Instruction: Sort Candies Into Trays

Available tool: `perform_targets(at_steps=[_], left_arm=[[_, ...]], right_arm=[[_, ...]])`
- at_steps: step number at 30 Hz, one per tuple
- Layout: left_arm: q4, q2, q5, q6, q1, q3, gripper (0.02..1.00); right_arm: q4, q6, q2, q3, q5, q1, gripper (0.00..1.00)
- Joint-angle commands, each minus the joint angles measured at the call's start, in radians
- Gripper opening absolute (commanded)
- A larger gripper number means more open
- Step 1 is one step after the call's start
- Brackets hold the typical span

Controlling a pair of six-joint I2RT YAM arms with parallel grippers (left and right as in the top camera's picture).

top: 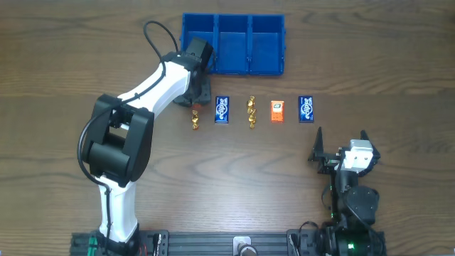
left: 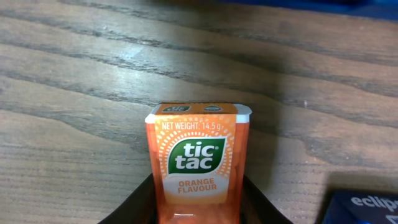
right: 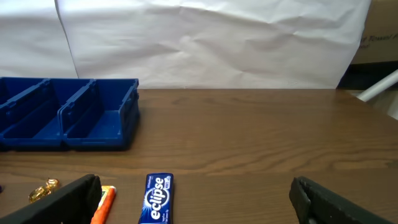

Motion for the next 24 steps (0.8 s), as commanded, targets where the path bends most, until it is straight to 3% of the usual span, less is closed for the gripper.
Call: perform_targets(at_steps=[1,4,9,13,19,24], left_arm=[[-0.047,0.016,0.009,0.004,0.000,0.080,0.270],[-0.111,-0.038,-0.013,0.003,-0.012,0.158,0.268],[-0.200,-0.106,-0.135,0.018,-0.045,0.396,0.261],[-0.164,-0.094,-0.201,0.073,-0.038,0.544,0.270],[-0.054,-0.043,-0.196,0.102,0.003,0.562,0.268],[-0.063,0.034,-0.126,0.101,0.025,0.562,0.272]], right_arm=[[-0.004,-0.011,-0.006,-0.002,-0.002,-0.006,0.998],[-0.004,-0.011,-0.006,-0.002,-0.002,-0.006,0.998],[-0.004,-0.011,-0.006,-0.002,-0.002,-0.006,0.998],[-0.004,-0.011,-0.006,-0.002,-0.002,-0.006,0.998],[-0.004,-0.011,-0.006,-0.002,-0.002,-0.006,0.998],[-0.004,-0.011,-0.006,-0.002,-0.002,-0.006,0.998]])
